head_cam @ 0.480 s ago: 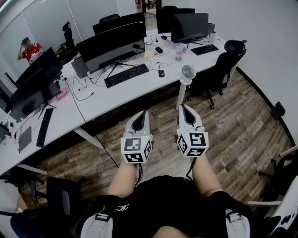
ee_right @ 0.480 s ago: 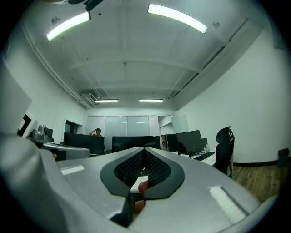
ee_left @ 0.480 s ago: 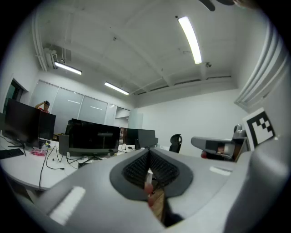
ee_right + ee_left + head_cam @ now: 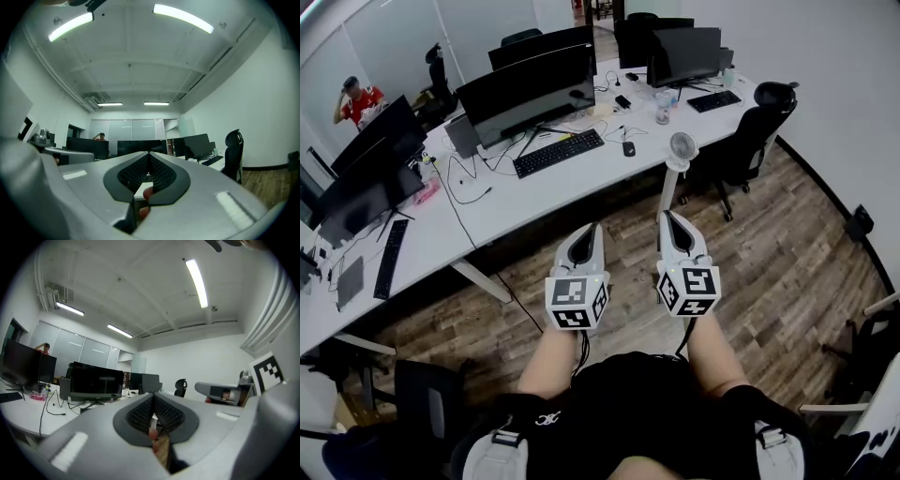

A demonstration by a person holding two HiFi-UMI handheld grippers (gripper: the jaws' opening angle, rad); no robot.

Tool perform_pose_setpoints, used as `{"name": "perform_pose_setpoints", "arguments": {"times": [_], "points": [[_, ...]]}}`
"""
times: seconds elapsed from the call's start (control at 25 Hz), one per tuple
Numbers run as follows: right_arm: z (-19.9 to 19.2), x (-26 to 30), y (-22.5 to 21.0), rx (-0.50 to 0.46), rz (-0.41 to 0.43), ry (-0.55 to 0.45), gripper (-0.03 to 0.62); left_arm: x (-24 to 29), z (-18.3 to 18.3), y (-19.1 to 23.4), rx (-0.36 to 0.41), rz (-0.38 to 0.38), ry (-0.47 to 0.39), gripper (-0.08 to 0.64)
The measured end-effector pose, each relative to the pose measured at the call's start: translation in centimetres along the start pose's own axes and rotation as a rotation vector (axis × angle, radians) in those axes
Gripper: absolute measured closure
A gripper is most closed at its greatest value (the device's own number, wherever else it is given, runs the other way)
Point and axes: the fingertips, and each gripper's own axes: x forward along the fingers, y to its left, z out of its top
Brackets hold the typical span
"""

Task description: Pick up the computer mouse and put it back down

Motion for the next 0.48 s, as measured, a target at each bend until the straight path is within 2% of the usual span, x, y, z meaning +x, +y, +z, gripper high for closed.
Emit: {"name": "perform_pose_setpoints", "arguments": {"times": [0.48], "points": [[-0.7, 2.2, 3.9, -0.033, -0.012, -0.018, 0.594, -0.6, 0.0, 4.8, -0.007, -0.011, -0.03, 0.509]]}}
